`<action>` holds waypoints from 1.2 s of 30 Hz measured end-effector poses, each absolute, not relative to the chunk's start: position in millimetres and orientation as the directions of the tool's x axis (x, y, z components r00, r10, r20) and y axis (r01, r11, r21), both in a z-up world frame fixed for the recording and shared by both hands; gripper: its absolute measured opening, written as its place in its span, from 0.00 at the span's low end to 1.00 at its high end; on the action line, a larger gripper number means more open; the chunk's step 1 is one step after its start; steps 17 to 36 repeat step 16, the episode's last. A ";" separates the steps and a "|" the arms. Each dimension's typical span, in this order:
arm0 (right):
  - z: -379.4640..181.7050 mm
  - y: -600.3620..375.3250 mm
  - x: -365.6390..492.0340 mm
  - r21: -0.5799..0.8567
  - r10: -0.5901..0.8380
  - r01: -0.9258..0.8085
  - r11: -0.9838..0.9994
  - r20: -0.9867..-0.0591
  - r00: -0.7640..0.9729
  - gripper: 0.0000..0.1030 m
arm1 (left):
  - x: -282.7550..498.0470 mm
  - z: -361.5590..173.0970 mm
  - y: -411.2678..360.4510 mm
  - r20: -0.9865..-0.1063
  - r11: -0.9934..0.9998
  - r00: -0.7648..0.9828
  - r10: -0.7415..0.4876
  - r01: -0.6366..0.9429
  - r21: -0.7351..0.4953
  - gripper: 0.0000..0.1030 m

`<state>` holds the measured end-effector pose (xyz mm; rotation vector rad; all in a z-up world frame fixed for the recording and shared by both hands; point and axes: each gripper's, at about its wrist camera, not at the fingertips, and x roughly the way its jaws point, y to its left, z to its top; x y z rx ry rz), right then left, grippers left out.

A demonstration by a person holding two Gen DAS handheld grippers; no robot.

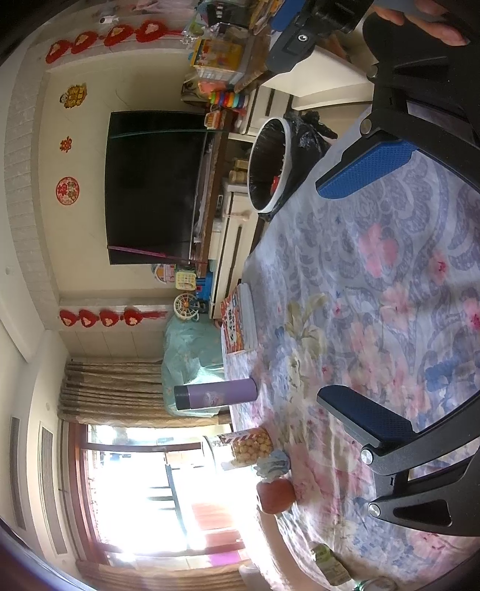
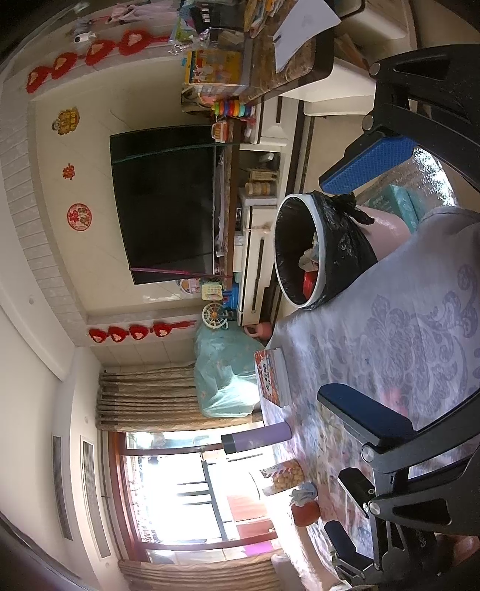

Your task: Collect trash

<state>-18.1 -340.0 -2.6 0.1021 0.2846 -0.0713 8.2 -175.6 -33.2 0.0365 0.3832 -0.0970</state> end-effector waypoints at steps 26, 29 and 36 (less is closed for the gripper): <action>-7.1 -340.0 -0.2 0.122 -0.017 0.059 0.991 -0.322 0.947 1.00 | 14.2 -29.7 -163.8 -0.369 0.995 0.926 -0.085 0.096 0.011 0.99; -7.1 -340.0 -0.2 0.122 -0.017 0.059 0.991 -0.322 0.947 1.00 | 14.2 -29.7 -163.8 -0.369 0.995 0.926 -0.085 0.096 0.011 0.99; -7.1 -340.0 -0.2 0.122 -0.017 0.059 0.991 -0.322 0.947 1.00 | 14.2 -29.7 -163.8 -0.369 0.995 0.926 -0.085 0.096 0.011 0.99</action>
